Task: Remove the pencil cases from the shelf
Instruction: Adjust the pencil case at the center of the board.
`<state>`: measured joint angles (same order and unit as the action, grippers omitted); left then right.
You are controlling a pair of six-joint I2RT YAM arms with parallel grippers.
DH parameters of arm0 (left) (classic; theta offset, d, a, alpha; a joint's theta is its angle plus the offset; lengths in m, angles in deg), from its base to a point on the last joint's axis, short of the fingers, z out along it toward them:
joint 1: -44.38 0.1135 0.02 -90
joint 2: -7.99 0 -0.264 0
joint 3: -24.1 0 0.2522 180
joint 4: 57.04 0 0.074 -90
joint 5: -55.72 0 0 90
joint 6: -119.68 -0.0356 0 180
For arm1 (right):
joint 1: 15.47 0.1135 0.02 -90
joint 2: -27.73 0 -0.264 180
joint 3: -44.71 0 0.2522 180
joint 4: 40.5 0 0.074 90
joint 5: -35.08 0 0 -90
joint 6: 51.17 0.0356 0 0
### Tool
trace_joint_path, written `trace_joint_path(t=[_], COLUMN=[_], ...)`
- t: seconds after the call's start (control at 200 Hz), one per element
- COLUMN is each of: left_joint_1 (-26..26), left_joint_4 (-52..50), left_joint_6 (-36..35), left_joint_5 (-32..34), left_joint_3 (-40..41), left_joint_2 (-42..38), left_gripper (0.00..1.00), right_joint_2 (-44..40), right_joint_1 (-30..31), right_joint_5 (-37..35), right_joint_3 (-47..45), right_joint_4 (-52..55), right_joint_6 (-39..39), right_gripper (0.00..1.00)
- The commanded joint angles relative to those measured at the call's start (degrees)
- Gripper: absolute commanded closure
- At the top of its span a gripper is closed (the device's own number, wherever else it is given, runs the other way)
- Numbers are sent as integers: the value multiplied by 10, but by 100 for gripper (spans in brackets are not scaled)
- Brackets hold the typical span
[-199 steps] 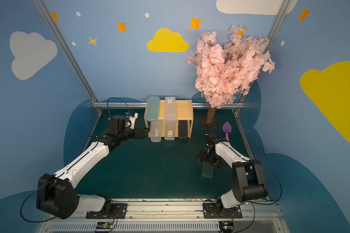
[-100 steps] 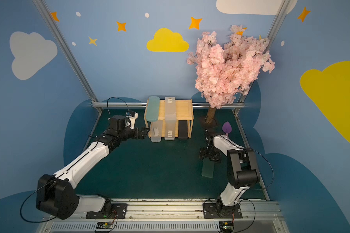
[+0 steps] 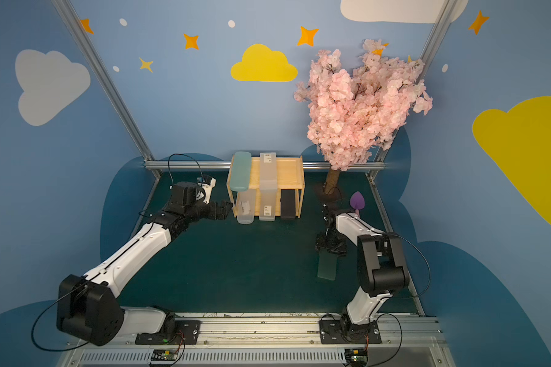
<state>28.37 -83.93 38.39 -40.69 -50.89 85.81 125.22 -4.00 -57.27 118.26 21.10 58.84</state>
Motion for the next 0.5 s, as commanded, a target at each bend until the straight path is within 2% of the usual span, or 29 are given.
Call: trace_joint_path(t=[0.0, 0.075, 0.2, 0.496], left_joint_1=[2, 4, 4, 8], left_joint_4=[-6, -8, -8, -11], left_joint_6=[-12, -11, -11, -16], left_joint_5=[4, 4, 4, 6], left_joint_3=[-7, -7, -7, 0], left_joint_2=[-17, -19, -22, -31], left_gripper=[0, 0, 0, 0], right_joint_2=[-1, 17, 45, 55], right_joint_1=[5, 4, 3, 1], right_joint_5=[-4, -9, 15, -28], right_joint_3=[14, 41, 68, 64], right_joint_4=[28, 44, 41, 0], right_joint_6=[-40, -71, -103, -144], right_gripper=[39, 42, 42, 44])
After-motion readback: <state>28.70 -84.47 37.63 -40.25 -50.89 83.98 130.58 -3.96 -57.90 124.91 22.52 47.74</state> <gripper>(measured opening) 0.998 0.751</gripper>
